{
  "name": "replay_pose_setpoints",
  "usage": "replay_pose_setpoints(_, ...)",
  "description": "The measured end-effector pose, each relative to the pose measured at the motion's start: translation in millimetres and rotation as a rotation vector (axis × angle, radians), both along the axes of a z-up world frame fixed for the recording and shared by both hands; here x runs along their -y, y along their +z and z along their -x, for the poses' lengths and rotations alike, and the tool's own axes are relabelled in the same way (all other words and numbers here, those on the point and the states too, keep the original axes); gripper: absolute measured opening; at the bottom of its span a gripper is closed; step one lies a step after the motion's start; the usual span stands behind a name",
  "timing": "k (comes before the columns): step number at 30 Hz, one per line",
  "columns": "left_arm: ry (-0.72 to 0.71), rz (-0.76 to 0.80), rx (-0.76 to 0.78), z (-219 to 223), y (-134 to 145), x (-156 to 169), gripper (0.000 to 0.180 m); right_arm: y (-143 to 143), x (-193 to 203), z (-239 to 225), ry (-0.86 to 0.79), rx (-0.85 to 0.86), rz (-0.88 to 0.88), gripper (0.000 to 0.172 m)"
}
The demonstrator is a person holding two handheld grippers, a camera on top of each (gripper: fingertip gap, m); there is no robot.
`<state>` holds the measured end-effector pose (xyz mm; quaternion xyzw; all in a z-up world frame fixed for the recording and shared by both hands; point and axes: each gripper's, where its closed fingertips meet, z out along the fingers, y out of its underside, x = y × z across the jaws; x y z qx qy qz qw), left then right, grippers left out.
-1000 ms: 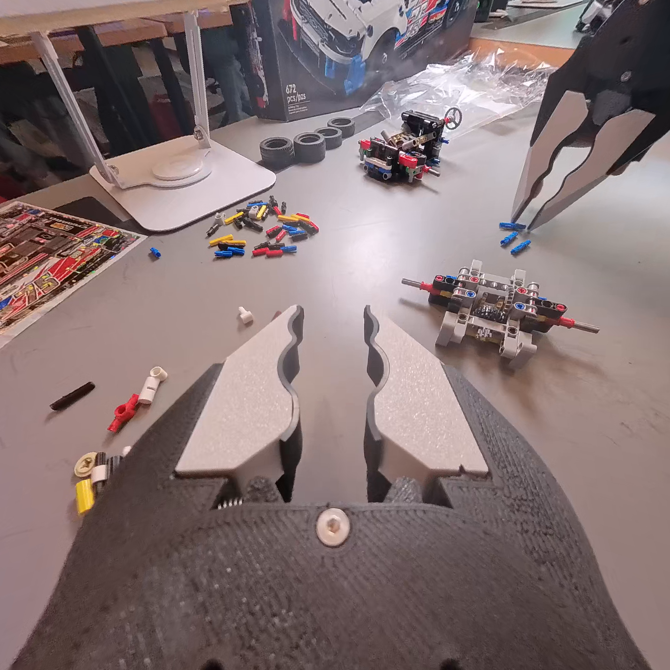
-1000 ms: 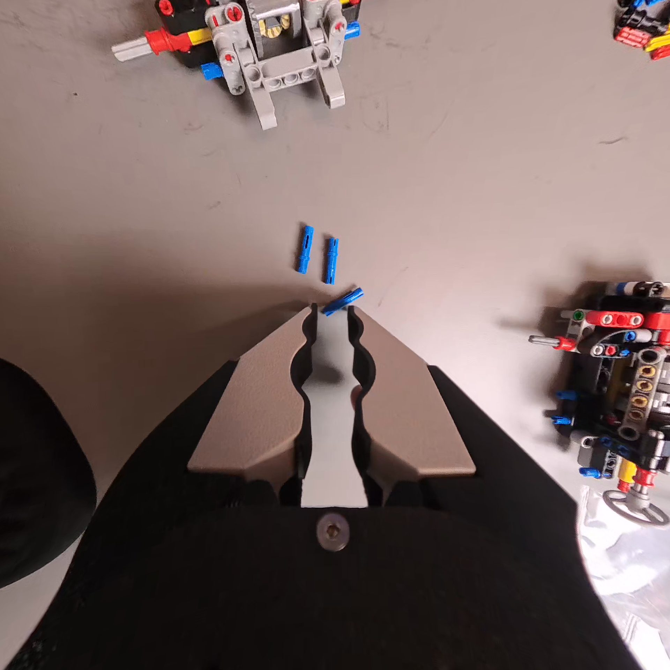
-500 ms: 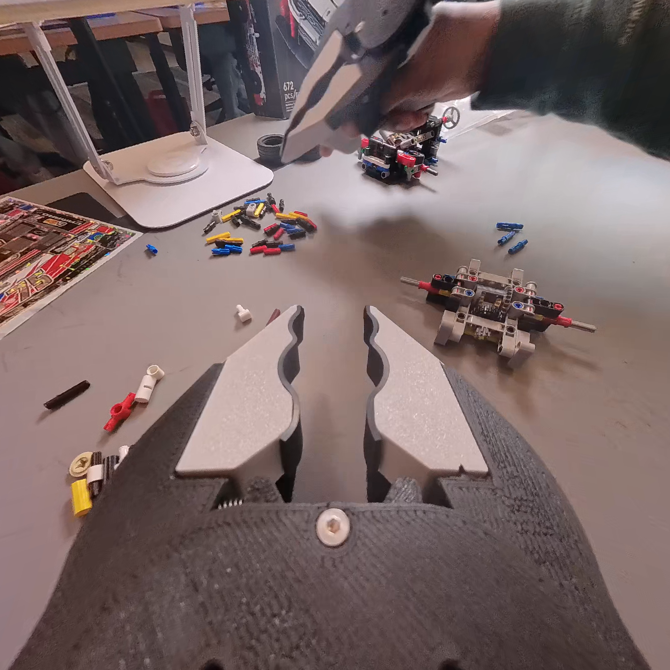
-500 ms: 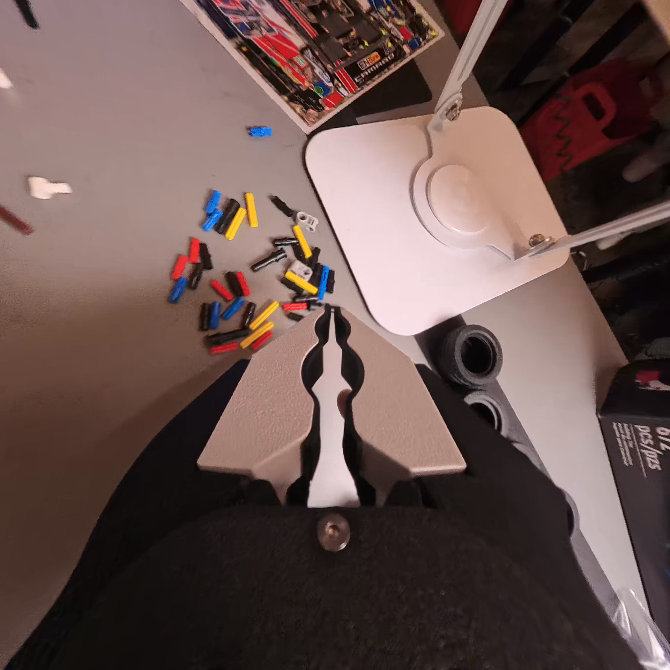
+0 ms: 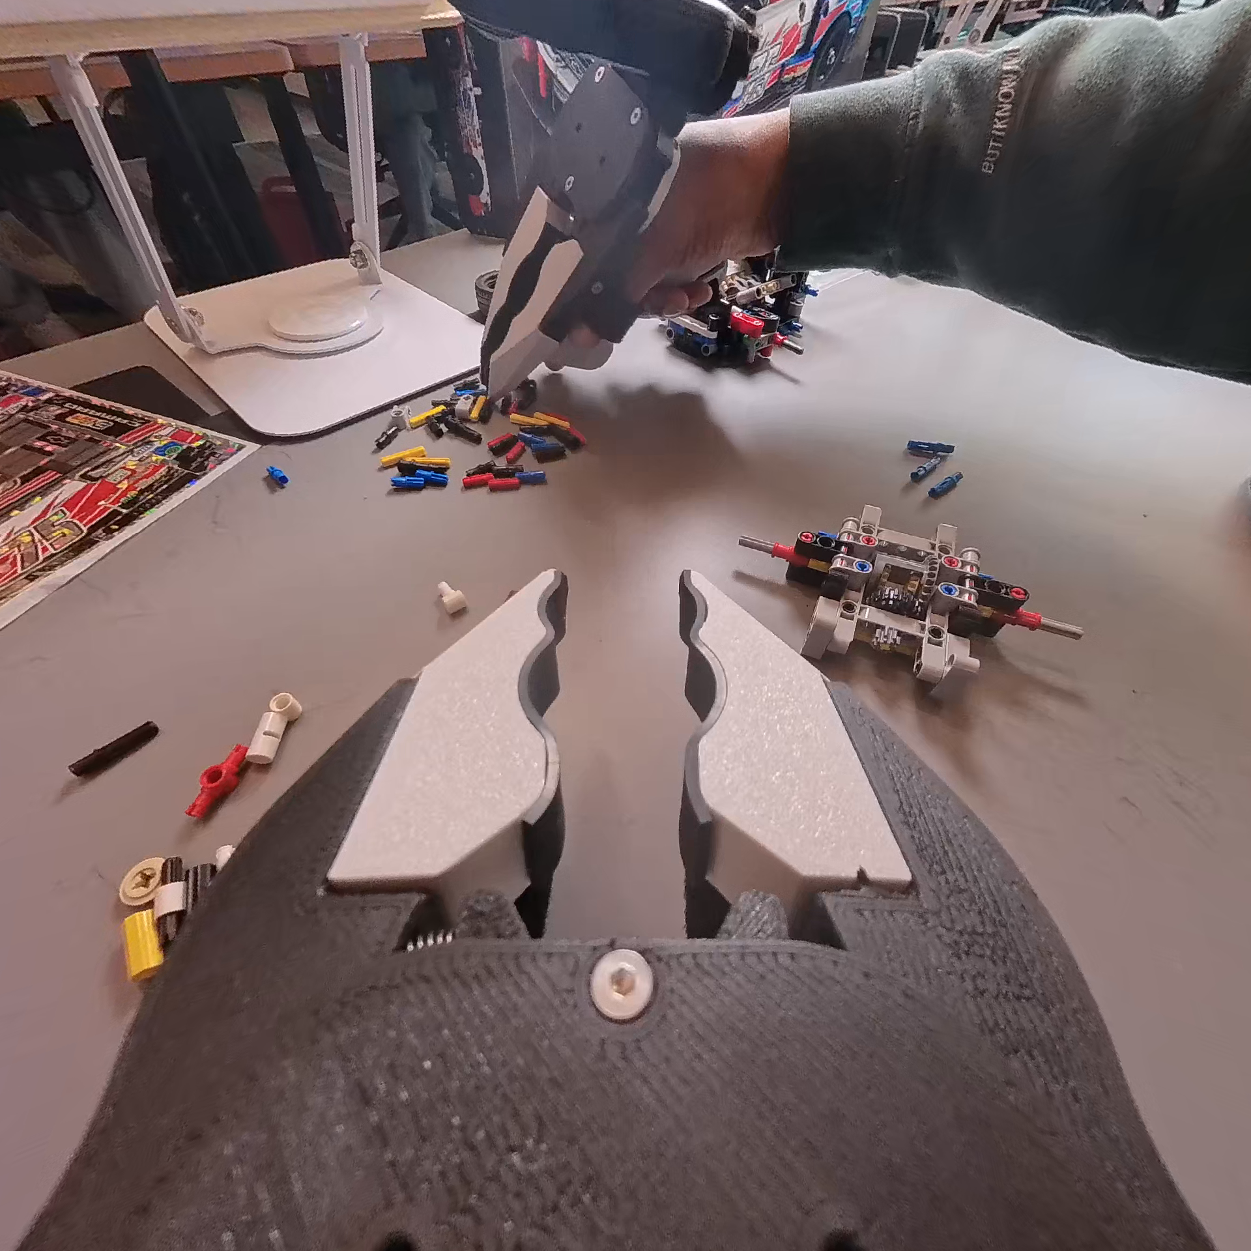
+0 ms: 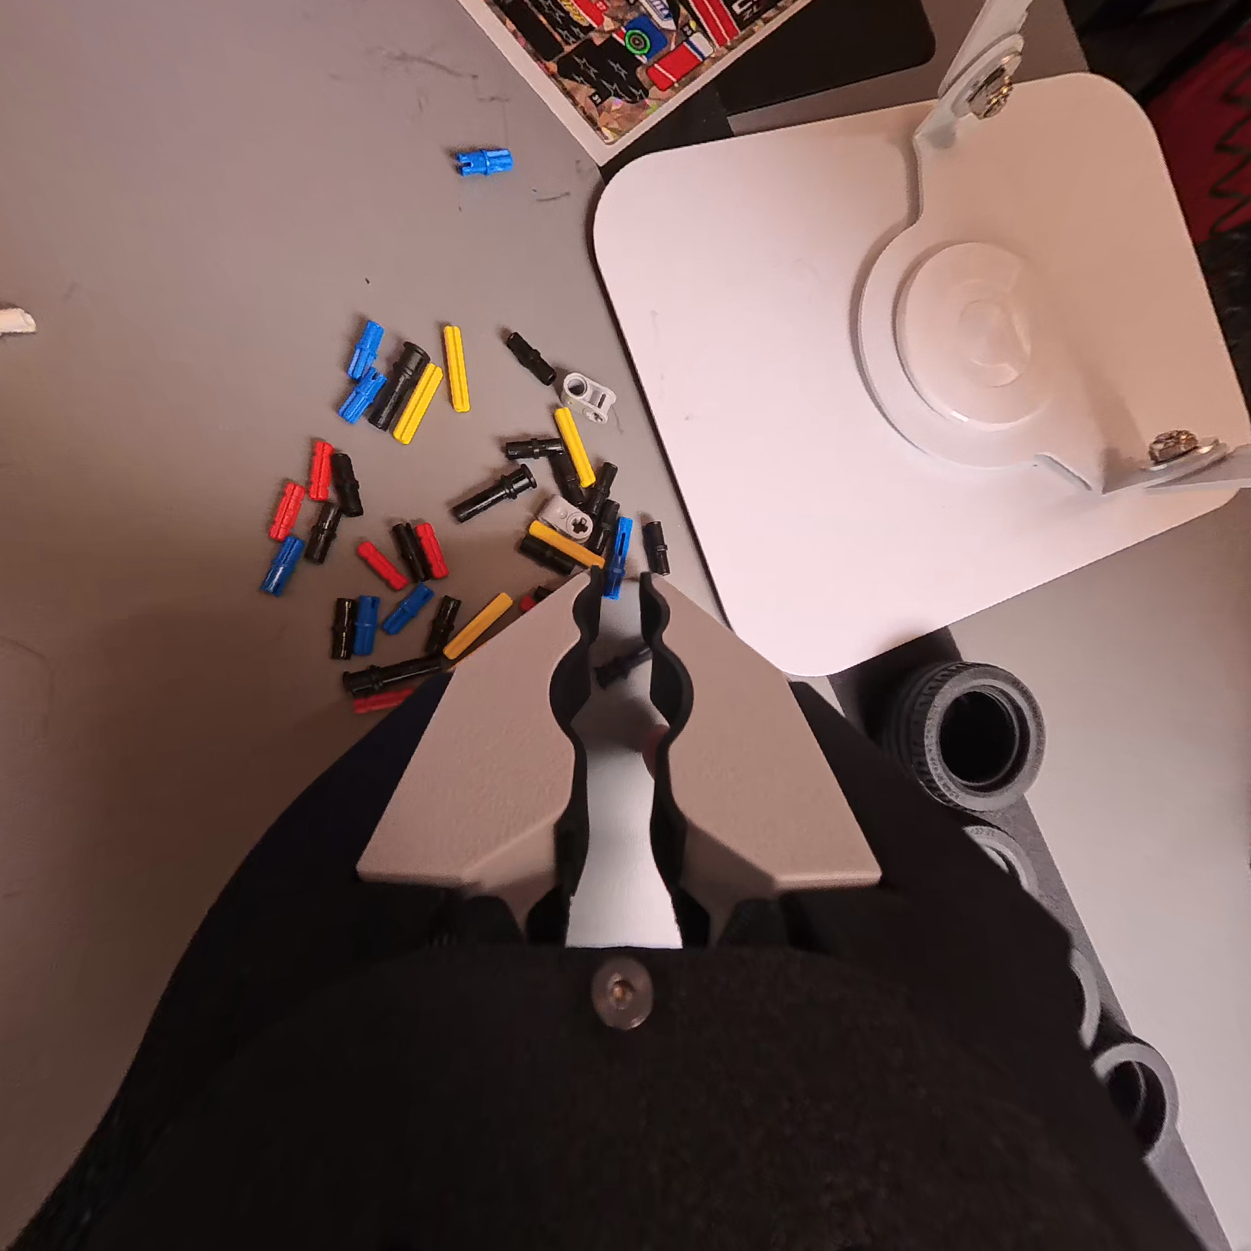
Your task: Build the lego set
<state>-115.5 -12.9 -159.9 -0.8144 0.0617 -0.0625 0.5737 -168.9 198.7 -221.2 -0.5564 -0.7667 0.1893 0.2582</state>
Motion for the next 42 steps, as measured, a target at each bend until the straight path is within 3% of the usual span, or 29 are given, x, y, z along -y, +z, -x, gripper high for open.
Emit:
replay_pose_setpoints(8,0.004,0.006,0.002,1.0,-1.8,0.5,0.032,1.8,-1.2,1.8,0.010,0.008,0.031,0.003)
replay_pose_setpoints(11,0.006,0.006,0.007,1.4,-1.9,0.9,0.032,31.0,4.8,-7.5,0.016,-0.086,0.057,0.003)
replay_pose_setpoints(14,0.005,0.000,0.004,0.3,0.0,1.2,0.032,62.1,23.2,-45.5,0.055,-0.132,0.066,0.003)
replay_pose_setpoints(16,0.000,-0.001,0.000,-1.3,0.4,1.0,0.032,66.2,43.1,-88.1,0.116,-0.087,0.074,0.003)
replay_pose_setpoints(19,-0.006,0.000,-0.010,-4.1,0.2,0.5,0.032,52.0,71.1,-159.4,0.190,0.017,0.101,0.003)
replay_pose_setpoints(25,-0.013,0.020,-0.036,-10.1,-7.3,-0.8,0.032,16.2,86.6,-241.5,0.057,0.107,0.114,0.003)
replay_pose_setpoints(33,-0.043,0.030,-0.081,-22.2,-12.5,-0.4,0.032,1.4,83.0,-258.9,-0.037,0.088,0.115,0.003)
replay_pose_setpoints(42,-0.244,0.088,-0.072,-60.8,-22.3,8.0,0.039,13.5,85.8,-251.8,-0.060,-0.021,0.077,0.015)
